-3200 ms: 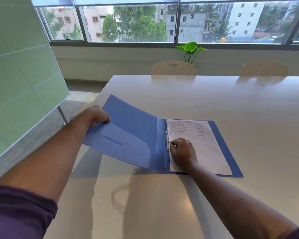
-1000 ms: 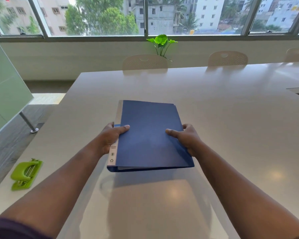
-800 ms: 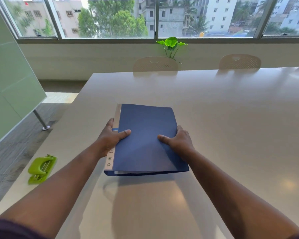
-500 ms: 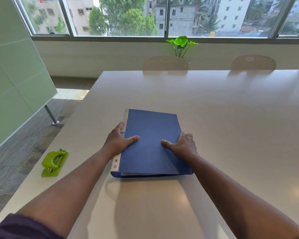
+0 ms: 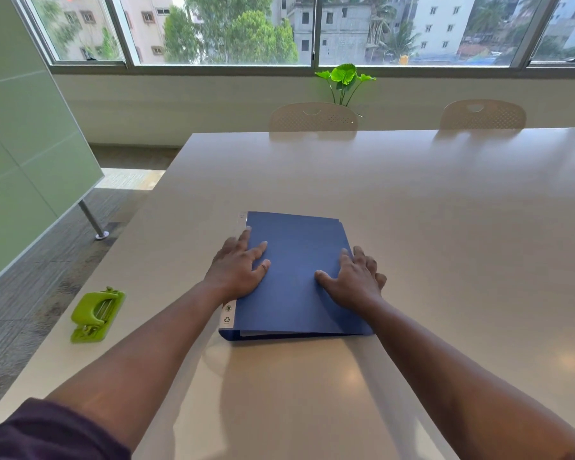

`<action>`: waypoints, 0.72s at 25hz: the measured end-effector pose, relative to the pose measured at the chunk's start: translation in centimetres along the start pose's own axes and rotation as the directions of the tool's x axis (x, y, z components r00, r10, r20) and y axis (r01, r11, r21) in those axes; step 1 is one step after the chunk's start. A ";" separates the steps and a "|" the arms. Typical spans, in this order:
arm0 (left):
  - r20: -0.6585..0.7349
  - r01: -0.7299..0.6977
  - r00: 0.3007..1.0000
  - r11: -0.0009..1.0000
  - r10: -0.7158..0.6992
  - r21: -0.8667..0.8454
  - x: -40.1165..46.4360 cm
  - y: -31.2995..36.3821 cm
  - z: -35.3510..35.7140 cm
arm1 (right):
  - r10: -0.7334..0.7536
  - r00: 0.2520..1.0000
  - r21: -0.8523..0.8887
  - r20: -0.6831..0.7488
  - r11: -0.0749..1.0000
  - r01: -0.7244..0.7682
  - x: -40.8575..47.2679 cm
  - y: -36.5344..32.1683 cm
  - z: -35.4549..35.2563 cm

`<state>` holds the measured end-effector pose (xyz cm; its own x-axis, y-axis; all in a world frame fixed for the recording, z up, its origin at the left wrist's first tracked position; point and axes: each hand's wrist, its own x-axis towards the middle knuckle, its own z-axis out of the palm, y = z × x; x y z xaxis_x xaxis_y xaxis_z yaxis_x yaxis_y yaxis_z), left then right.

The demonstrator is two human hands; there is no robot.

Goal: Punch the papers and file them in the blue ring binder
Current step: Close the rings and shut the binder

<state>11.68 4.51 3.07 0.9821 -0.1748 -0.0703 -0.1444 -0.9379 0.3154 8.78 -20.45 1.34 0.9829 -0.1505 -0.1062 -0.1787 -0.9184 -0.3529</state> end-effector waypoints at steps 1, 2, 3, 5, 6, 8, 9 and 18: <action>0.011 -0.044 0.999 0.995 0.043 0.095 0.1 0.3 -0.1 | -0.049 0.999 -0.026 0.003 0.998 0.049 0.0 -0.3 0.0; 0.029 -0.074 0.997 0.985 0.071 0.153 0.3 0.6 -0.2 | -0.096 0.995 -0.059 0.005 0.994 0.096 0.0 -0.6 -0.2; 0.046 -0.095 0.995 0.977 0.088 0.190 0.3 1.0 -0.2 | -0.137 0.991 -0.095 0.008 0.986 0.137 0.1 -1.0 -0.3; 0.074 -0.112 0.992 0.968 0.098 0.224 0.4 1.7 -0.1 | -0.189 0.982 -0.145 0.019 0.971 0.190 0.2 -1.8 -0.7; 0.083 -0.112 0.992 0.968 0.095 0.227 0.3 1.9 0.1 | -0.201 0.979 -0.158 0.031 0.966 0.204 0.2 -2.1 -0.8; 0.079 -0.105 0.993 0.970 0.090 0.220 0.2 2.1 0.2 | -0.211 0.976 -0.173 0.046 0.961 0.216 0.2 -2.5 -0.9; 0.071 -0.104 0.993 0.972 0.091 0.211 0.2 2.1 0.3 | -0.219 0.975 -0.172 0.045 0.960 0.223 0.2 -2.6 -0.8; 0.049 -0.114 0.993 0.974 0.106 0.193 0.4 2.5 -0.3 | -0.236 0.971 -0.154 0.036 0.959 0.239 0.3 -3.2 -1.5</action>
<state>11.76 2.16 4.12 0.9541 -0.2879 -0.0822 -0.2759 -0.9520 0.1323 9.75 -18.10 3.81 0.9950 0.0840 -0.0533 0.0703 -0.9727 -0.2211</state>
